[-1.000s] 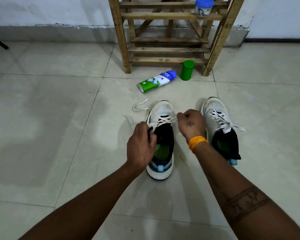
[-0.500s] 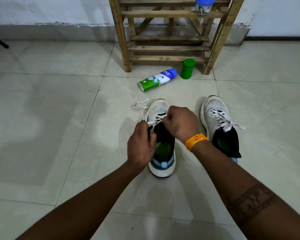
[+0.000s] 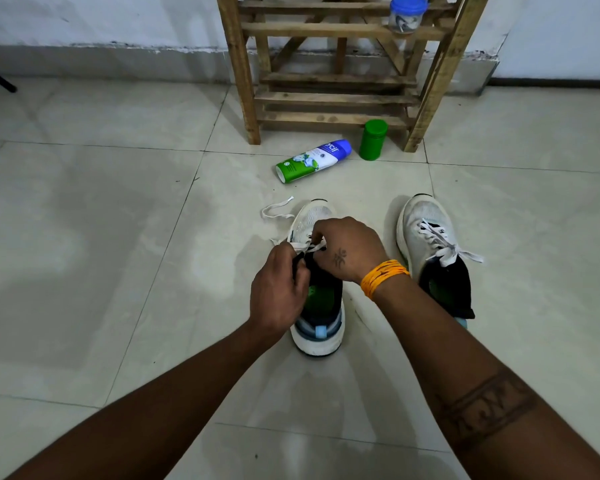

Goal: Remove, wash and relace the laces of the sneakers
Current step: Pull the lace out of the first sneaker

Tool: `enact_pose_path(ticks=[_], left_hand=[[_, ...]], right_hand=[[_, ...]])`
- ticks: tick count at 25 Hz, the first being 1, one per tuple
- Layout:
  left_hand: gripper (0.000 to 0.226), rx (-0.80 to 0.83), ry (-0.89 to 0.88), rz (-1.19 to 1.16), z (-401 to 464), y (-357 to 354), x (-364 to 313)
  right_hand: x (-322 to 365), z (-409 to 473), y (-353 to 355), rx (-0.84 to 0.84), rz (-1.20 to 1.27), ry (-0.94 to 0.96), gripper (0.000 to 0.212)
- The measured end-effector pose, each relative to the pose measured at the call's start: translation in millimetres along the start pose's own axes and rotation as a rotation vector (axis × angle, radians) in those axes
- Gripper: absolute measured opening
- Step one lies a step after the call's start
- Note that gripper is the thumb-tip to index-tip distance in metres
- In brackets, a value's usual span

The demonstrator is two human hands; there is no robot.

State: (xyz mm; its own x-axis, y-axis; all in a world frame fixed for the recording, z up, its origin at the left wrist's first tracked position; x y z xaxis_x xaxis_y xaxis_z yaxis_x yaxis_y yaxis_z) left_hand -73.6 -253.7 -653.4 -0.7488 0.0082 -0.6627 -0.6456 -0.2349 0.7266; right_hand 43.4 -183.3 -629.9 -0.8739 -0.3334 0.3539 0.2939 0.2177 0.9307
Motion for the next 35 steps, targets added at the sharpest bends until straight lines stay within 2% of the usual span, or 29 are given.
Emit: enact_pose_path(ticks=[2,4,6,7,10,12,13,16,21,23,25,28,30,31,33,35], left_hand=[[0.014,-0.004,0.013,0.001,-1,2,1],[0.015,-0.015,0.054,-0.013,0,6,8],[0.013,-0.030,0.082,-0.040,0,10,15],[0.012,-0.030,0.078,-0.048,-1,11,16],[0.013,-0.001,0.033,-0.048,-1,8,11],[0.018,0.008,0.000,-0.033,1,5,5],[0.021,0.007,-0.005,-0.027,1,5,4],[0.023,-0.003,-0.001,-0.023,0,7,5],[0.018,0.010,0.007,0.000,-2,5,2],[0.018,0.001,-0.014,-0.002,-3,5,-1],[0.021,-0.007,-0.019,-0.012,-4,6,1],[0.018,-0.019,-0.016,-0.016,-4,6,4],[0.017,-0.028,0.004,-0.038,-5,6,5],[0.017,-0.034,0.025,-0.051,-4,6,5],[0.018,-0.049,0.055,-0.057,-3,8,6],[0.018,-0.048,0.063,-0.049,-4,8,8]], right_hand=[[-5,2,0,-0.055,0.035,-0.026,0.017],[-51,-3,22,-0.272,0.309,-0.269,0.017],[-103,-20,42,-0.454,0.514,-0.496,0.030],[-110,-21,44,-0.447,0.555,-0.498,0.029],[-51,-5,36,-0.199,0.455,-0.185,0.008],[-7,-3,12,-0.044,0.237,-0.053,0.020],[4,-2,2,-0.018,0.113,-0.035,0.023],[0,3,-2,-0.086,-0.013,-0.073,0.021],[-84,-17,13,-0.330,0.231,-0.471,0.022],[-72,-23,9,-0.339,0.305,-0.413,0.018],[-43,-20,5,-0.279,0.359,-0.263,0.024],[-9,-13,-5,-0.154,0.179,-0.093,0.018],[-9,-13,-2,-0.191,0.077,-0.073,0.016],[-18,-15,5,-0.268,0.071,-0.123,0.017],[-59,-26,23,-0.467,0.165,-0.357,0.020],[-89,-31,25,-0.501,0.258,-0.491,0.020]])
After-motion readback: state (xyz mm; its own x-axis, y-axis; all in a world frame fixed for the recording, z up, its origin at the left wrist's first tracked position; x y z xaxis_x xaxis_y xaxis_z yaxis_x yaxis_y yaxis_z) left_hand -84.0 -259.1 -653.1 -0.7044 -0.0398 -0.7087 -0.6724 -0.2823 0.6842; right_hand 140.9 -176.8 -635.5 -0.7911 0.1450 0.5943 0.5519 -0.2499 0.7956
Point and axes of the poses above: each hand's wrist, its own z-axis towards the middle knuckle, its own y-axis out of the back of the hand, x = y × z, the point moved 10 cm from there along z, towards the middle knuckle, and after that the axes turned 3 degrees about y, right-handed, at the moved point
